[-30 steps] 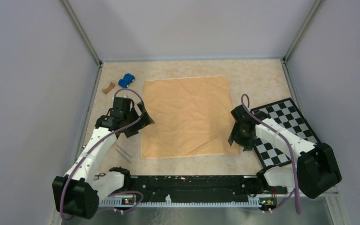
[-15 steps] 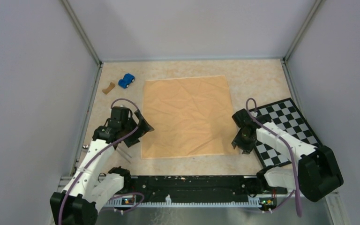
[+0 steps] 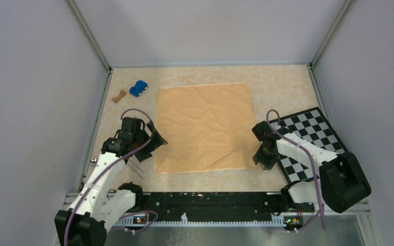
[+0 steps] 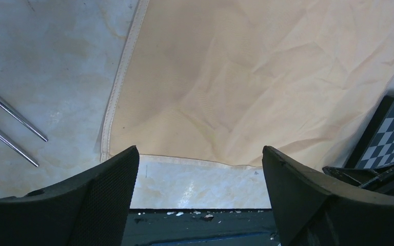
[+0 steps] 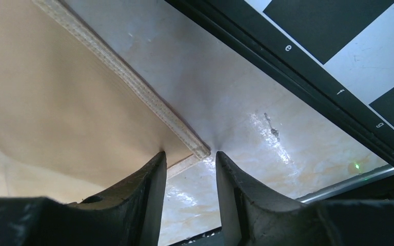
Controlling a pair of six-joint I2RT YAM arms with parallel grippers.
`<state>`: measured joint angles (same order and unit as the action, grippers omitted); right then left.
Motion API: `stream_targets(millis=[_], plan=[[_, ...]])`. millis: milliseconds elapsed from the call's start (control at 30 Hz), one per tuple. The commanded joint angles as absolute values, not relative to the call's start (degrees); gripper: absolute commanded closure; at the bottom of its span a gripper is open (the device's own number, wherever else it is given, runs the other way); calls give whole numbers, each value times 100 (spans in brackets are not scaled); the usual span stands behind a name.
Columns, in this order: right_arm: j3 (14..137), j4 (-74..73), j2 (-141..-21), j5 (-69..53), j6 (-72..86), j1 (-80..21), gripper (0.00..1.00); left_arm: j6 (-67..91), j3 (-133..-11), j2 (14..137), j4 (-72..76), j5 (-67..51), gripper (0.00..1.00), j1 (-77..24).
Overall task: Fold the napkin into a case and place the utensils inside
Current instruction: Flatten out the crumpled napkin at the center of the board, then pick up the flattened napkin from the center of the board.
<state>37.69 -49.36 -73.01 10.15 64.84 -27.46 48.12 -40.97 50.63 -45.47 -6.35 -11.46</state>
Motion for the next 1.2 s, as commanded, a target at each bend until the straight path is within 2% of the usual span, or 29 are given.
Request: stream_targets(millis=[0, 133, 400, 467, 600, 700, 967, 1000, 1033, 1167], plan=[[3639, -4630, -7456, 1116, 6617, -2722, 61, 4809, -4208, 5062, -4706, -534, 6, -1143], [3513, -4450, -7560, 1089, 6649, -2724, 65, 4846, -4190, 5044, -4789, -474, 3, -1143], [3171, -4099, -7426, 1018, 6788, -2720, 95, 4957, -4134, 5223, -5194, -181, 1, -1155], [3246, -4192, -7336, 1063, 6787, -2722, 100, 5133, -4133, 5251, -5467, -54, 4, -1204], [3327, -4225, -7183, 1098, 6772, -2725, 100, 5734, -4109, 5352, -5900, 503, 17, -1599], [3357, -4181, -7188, 1079, 6761, -2719, 100, 6233, -4141, 5634, -6159, 890, 22, -1960], [3327, -3971, -7317, 942, 6618, -2719, 100, 6985, -4101, 6393, -6251, 1062, 39, -2102], [3311, -3954, -7321, 909, 6604, -2719, 100, 7101, -4111, 6434, -6294, 1030, 47, -2107], [3298, -3910, -7334, 887, 6582, -2724, 100, 7207, -4078, 6459, -6324, 963, 50, -2107], [3291, -3873, -7356, 847, 6542, -2725, 100, 7330, -3964, 6588, -6128, 652, 51, -2108]])
